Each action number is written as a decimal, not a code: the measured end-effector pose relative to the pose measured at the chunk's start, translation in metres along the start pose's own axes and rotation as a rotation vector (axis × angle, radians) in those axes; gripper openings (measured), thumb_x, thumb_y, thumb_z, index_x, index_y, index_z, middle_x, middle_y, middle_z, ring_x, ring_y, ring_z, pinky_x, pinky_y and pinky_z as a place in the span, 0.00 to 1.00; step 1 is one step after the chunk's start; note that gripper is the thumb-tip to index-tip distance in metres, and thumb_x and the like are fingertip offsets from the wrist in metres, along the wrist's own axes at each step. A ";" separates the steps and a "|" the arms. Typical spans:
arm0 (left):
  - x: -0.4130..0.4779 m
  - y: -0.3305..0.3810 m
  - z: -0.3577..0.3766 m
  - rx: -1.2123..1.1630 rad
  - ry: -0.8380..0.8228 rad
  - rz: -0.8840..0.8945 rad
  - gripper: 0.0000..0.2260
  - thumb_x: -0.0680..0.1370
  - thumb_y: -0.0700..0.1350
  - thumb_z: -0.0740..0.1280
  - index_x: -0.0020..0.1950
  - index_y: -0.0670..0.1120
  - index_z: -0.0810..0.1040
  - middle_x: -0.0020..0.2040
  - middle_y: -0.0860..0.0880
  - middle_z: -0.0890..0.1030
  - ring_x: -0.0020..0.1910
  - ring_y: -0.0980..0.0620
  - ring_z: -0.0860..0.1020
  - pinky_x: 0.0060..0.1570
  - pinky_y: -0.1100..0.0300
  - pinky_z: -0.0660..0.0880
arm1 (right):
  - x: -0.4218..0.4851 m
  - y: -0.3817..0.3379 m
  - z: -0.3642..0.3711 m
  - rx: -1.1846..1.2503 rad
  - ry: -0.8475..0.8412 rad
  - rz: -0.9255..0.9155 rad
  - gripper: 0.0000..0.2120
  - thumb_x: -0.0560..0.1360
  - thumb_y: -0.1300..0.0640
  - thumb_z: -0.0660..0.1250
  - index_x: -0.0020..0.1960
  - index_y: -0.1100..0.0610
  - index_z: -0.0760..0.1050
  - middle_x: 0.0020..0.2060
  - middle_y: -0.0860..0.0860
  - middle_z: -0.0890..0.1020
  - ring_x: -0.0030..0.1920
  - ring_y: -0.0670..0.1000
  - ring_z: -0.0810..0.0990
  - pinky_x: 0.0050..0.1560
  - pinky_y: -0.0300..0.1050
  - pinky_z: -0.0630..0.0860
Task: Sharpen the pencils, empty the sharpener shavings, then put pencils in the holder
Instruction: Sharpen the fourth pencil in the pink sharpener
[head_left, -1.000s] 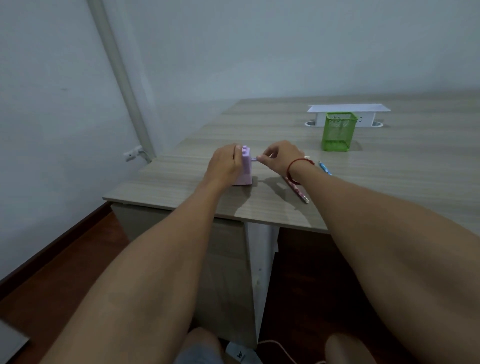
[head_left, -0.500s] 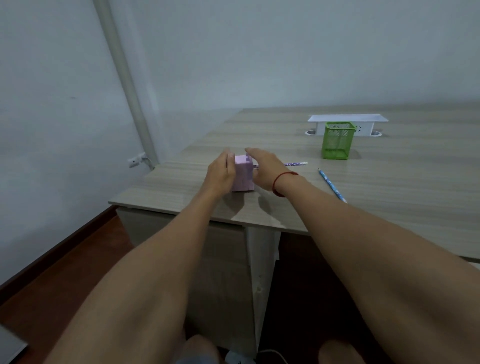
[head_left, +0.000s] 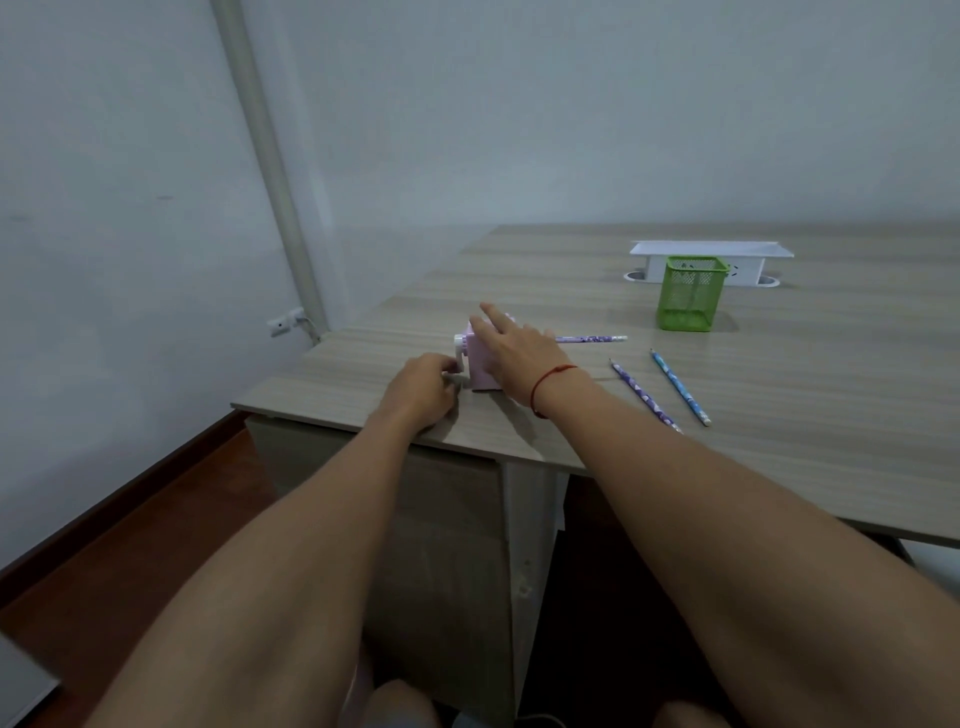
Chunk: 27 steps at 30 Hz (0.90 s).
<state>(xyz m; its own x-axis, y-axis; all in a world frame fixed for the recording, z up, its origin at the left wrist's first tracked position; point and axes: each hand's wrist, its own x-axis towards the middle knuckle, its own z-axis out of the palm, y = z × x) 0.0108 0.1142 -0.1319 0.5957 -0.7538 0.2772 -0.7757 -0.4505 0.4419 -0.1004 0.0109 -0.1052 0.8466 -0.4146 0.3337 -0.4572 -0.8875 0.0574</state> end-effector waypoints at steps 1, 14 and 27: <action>0.001 0.001 0.000 0.026 0.025 0.013 0.11 0.75 0.41 0.62 0.54 0.45 0.81 0.51 0.43 0.83 0.52 0.43 0.79 0.50 0.53 0.76 | 0.001 -0.002 -0.001 -0.009 0.005 -0.001 0.26 0.79 0.59 0.59 0.75 0.55 0.55 0.76 0.52 0.57 0.62 0.64 0.74 0.59 0.62 0.73; 0.013 0.001 0.007 0.194 0.046 0.038 0.11 0.77 0.43 0.59 0.47 0.41 0.81 0.48 0.39 0.82 0.47 0.38 0.79 0.43 0.52 0.74 | 0.006 -0.012 0.009 0.054 0.075 0.042 0.21 0.77 0.57 0.64 0.68 0.58 0.65 0.66 0.54 0.71 0.56 0.62 0.78 0.57 0.58 0.74; 0.029 -0.018 -0.002 0.263 -0.125 0.192 0.11 0.78 0.44 0.59 0.53 0.43 0.79 0.51 0.38 0.81 0.50 0.39 0.79 0.52 0.47 0.76 | 0.012 -0.014 0.006 0.084 0.072 0.054 0.20 0.76 0.58 0.65 0.67 0.58 0.66 0.66 0.54 0.72 0.56 0.61 0.79 0.61 0.62 0.71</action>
<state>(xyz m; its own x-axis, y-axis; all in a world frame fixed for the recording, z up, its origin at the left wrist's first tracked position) 0.0428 0.1017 -0.1300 0.4165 -0.8821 0.2202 -0.9079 -0.3907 0.1521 -0.0824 0.0175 -0.1077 0.7983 -0.4490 0.4014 -0.4742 -0.8795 -0.0406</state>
